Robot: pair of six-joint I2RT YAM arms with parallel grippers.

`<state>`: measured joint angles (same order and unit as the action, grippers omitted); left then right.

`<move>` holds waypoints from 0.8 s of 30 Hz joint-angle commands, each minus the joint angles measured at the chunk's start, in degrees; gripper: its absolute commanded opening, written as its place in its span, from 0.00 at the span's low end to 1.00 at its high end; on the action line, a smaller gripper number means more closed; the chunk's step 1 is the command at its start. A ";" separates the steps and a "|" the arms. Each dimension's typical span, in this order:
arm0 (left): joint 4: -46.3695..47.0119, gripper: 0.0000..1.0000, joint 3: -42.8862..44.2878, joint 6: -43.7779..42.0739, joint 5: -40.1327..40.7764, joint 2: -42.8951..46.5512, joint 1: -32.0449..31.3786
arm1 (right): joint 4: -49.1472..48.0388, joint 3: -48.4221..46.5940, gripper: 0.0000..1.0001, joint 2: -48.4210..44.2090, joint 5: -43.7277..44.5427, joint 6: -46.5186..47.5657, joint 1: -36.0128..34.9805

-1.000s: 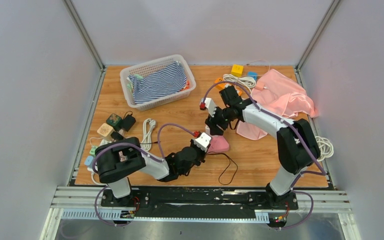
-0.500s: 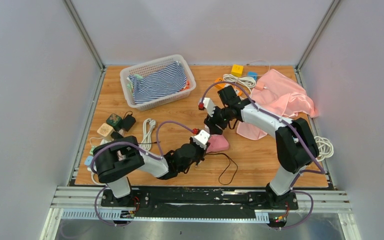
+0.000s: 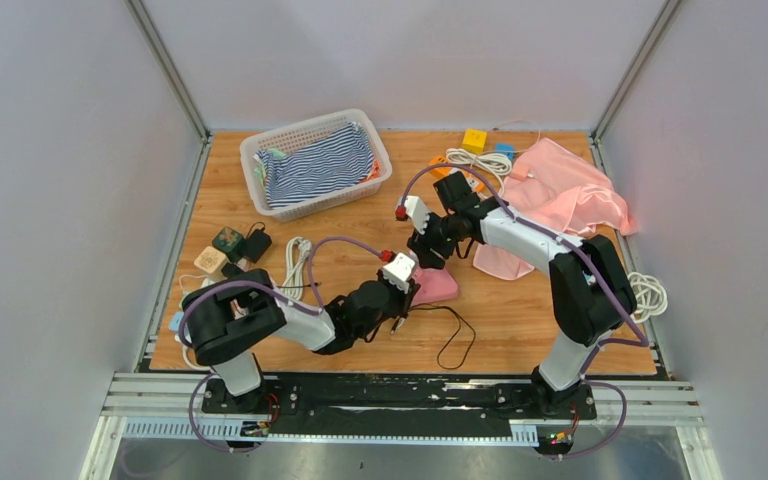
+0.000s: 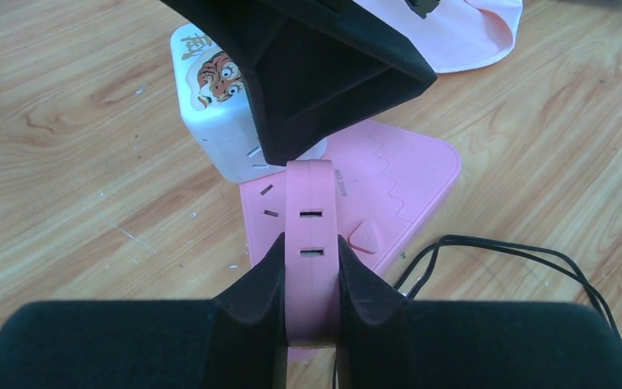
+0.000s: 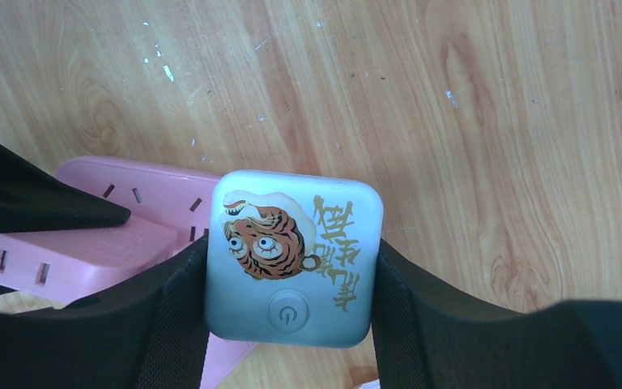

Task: Pull the plug off the socket
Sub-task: Remove the plug from the socket.

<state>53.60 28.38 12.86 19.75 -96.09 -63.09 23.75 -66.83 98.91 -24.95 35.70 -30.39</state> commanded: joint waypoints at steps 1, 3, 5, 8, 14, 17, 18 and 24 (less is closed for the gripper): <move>9.34 0.00 -0.25 -4.59 3.14 3.51 -3.09 | 9.21 4.94 0.00 6.82 8.52 4.56 -0.63; 8.86 0.00 0.63 -9.35 8.49 3.19 -5.89 | 9.21 4.95 0.00 6.84 8.60 4.55 -0.63; 5.80 0.00 2.69 -10.87 9.60 2.63 -7.07 | 9.17 4.95 0.00 6.88 8.67 4.55 -0.62; 2.70 0.00 4.36 -9.56 8.44 2.19 -7.09 | 9.21 4.86 0.00 6.68 8.85 4.47 -0.63; 2.04 0.00 3.24 1.82 -1.85 4.27 -2.44 | 9.20 4.77 0.00 6.88 9.08 4.44 -0.63; 7.06 0.00 0.57 6.90 -4.29 4.63 0.14 | 9.21 4.73 0.00 7.12 9.21 4.46 -0.63; 7.53 0.00 0.17 8.00 -4.66 4.88 0.84 | 9.21 4.75 0.00 7.21 9.22 4.46 -0.63; 1.18 0.00 3.37 8.86 -7.10 5.98 1.98 | 9.20 4.69 0.00 7.45 9.69 4.46 -0.72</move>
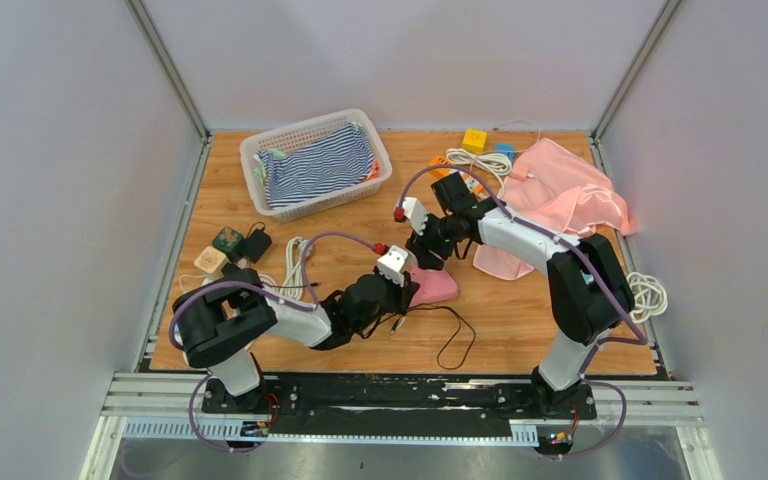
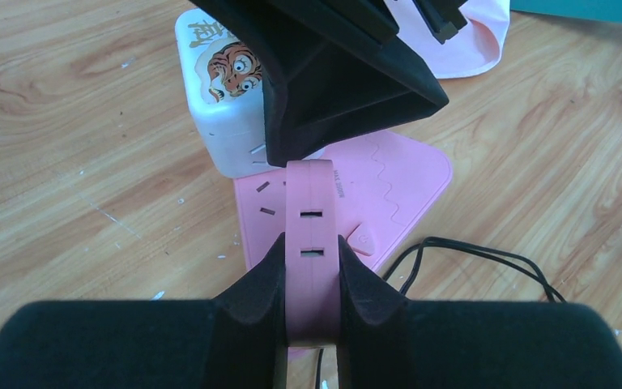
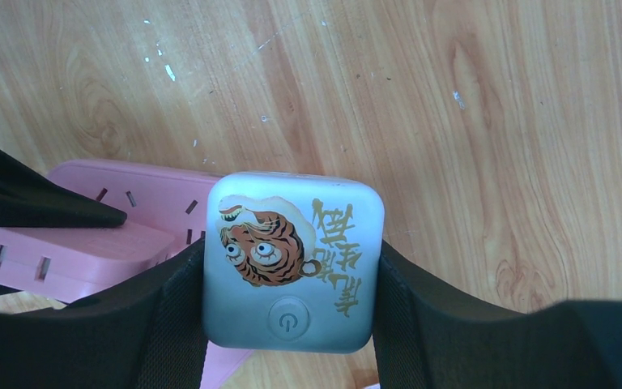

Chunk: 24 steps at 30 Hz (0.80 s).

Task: Pull the plug off the socket
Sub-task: Remove the plug from the socket.

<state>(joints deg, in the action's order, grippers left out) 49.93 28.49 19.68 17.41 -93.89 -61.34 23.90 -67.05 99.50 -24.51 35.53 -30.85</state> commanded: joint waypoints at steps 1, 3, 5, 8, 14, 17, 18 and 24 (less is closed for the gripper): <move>4.61 0.00 3.39 1.13 -4.16 3.92 0.12 | 9.06 4.91 0.00 6.80 9.30 4.64 -0.21; 4.56 0.00 2.97 -3.58 0.60 4.54 -1.35 | 9.03 4.91 0.00 6.77 9.39 4.55 -0.25; 4.56 0.00 2.67 -10.76 8.33 4.91 -4.31 | 9.06 4.91 0.00 6.82 9.40 4.55 -0.25; 4.54 0.00 3.03 -15.09 12.53 5.39 -6.26 | 9.06 4.90 0.00 7.09 9.39 4.55 -0.23; 5.24 0.00 3.49 -19.51 14.01 6.38 -7.80 | 9.06 4.83 0.00 7.09 9.40 4.46 -0.22; 9.75 0.00 1.93 -20.87 13.97 6.31 -8.09 | 9.06 4.79 0.00 7.03 9.40 4.46 -0.20; 11.94 0.00 1.05 -20.37 14.04 6.28 -8.09 | 9.06 4.81 0.00 7.07 9.40 4.46 -0.25; 13.67 0.00 -1.44 -5.78 9.78 7.78 -4.18 | 9.01 4.72 0.00 7.03 9.55 4.37 -0.25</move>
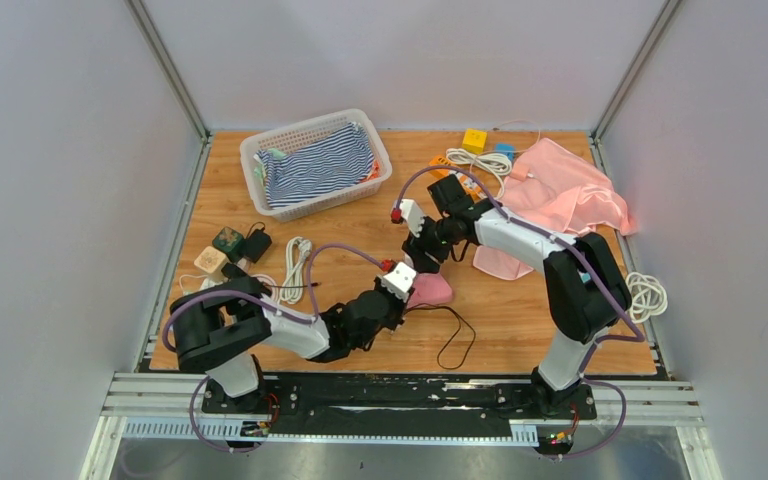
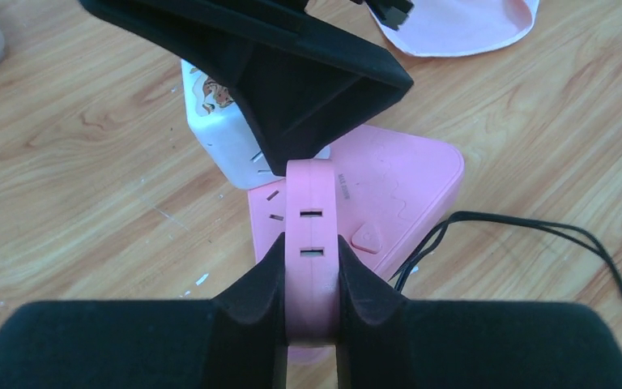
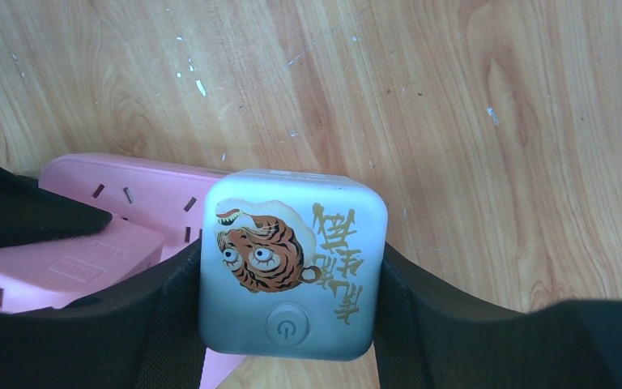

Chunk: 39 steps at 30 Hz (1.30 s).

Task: Pull the plug off the socket
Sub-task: Remove the plug from the socket, then place the plug at the center of the board.

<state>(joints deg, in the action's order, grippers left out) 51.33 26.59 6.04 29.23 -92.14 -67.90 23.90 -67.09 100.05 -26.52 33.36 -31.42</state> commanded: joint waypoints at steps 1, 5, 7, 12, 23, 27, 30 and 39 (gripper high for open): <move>10.27 0.00 0.70 11.04 -3.76 6.64 3.85 | 9.04 4.77 0.00 6.43 11.58 6.54 0.32; 11.97 0.00 -0.54 10.99 -4.80 7.55 4.95 | 9.04 4.78 0.00 6.43 11.75 6.54 0.33; 12.63 0.00 -0.91 8.26 -4.15 8.09 4.75 | 9.04 4.70 0.00 6.55 11.75 6.46 0.32; 12.49 0.00 -1.18 5.10 -4.15 9.22 4.18 | 9.10 4.65 0.00 6.65 12.01 6.45 0.37; 8.22 0.00 -1.75 6.70 -15.77 11.84 4.25 | 11.07 2.76 0.40 0.32 6.52 4.63 0.83; 9.57 0.00 -3.52 6.83 -15.35 12.13 4.26 | 11.40 2.58 0.56 -1.88 4.67 4.69 1.40; 10.18 0.00 -4.08 6.90 -16.37 12.66 4.27 | 12.14 2.50 0.67 -3.39 2.49 4.93 1.90; 10.50 0.00 -4.09 6.85 -19.96 12.51 4.22 | 13.54 2.53 0.94 -6.84 -1.67 6.10 4.06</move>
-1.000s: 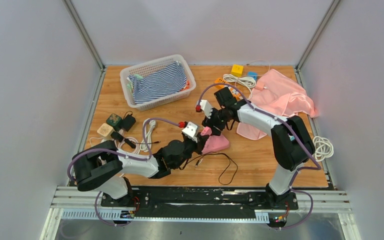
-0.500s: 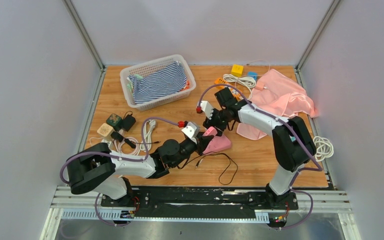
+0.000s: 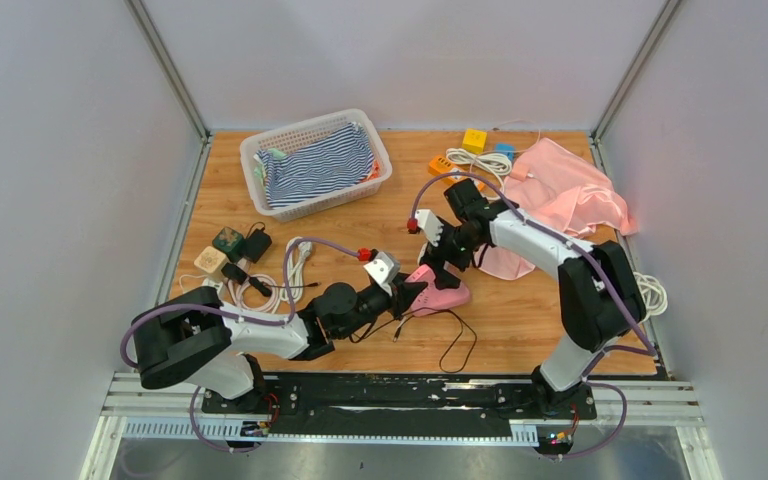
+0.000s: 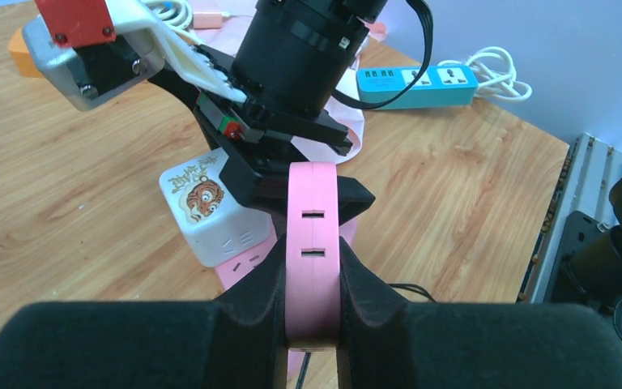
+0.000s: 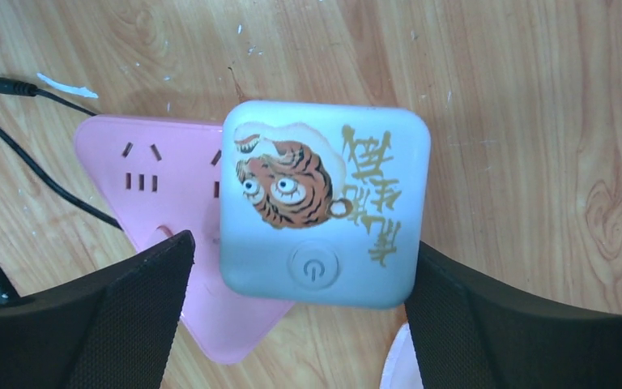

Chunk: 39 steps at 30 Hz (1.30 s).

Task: Pull the plug off the socket
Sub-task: Place the plug at the center of the board.

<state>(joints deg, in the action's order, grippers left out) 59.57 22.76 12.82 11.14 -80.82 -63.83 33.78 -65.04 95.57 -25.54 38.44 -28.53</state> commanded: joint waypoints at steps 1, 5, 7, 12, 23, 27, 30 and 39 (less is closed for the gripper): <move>2.30 0.00 -0.33 0.10 -2.17 1.19 0.24 | 3.90 0.40 0.94 -2.66 -2.67 1.29 1.26; 2.70 0.00 -0.66 0.27 -4.55 1.37 0.42 | 5.61 0.13 0.94 -5.89 -3.72 3.35 2.01; 2.98 0.00 -0.56 0.11 -7.01 1.16 0.65 | 7.45 0.00 0.93 -8.52 -4.50 5.44 2.47; 2.71 0.00 0.45 -1.15 -14.09 -0.13 1.06 | 10.41 2.89 0.92 -19.52 -10.08 11.84 5.22; 3.97 0.00 2.15 -5.19 -24.34 -2.88 1.10 | 21.85 13.78 0.96 -39.01 -32.89 36.42 7.26; 3.47 0.00 3.67 -6.65 -27.74 -4.92 1.01 | 22.28 17.15 0.93 -39.99 -34.84 41.23 7.27; 1.56 0.00 4.64 -9.53 -25.42 -5.65 -0.77 | 22.30 15.92 0.82 -37.88 -36.43 37.88 7.26; -2.62 0.00 5.81 -16.04 -18.60 -5.69 -4.09 | 23.24 14.42 0.57 -32.95 -38.84 33.20 7.26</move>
<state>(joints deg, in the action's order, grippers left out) 57.65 27.49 0.30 -10.83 -85.89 -67.57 54.61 -48.97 62.37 -60.60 72.69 -21.87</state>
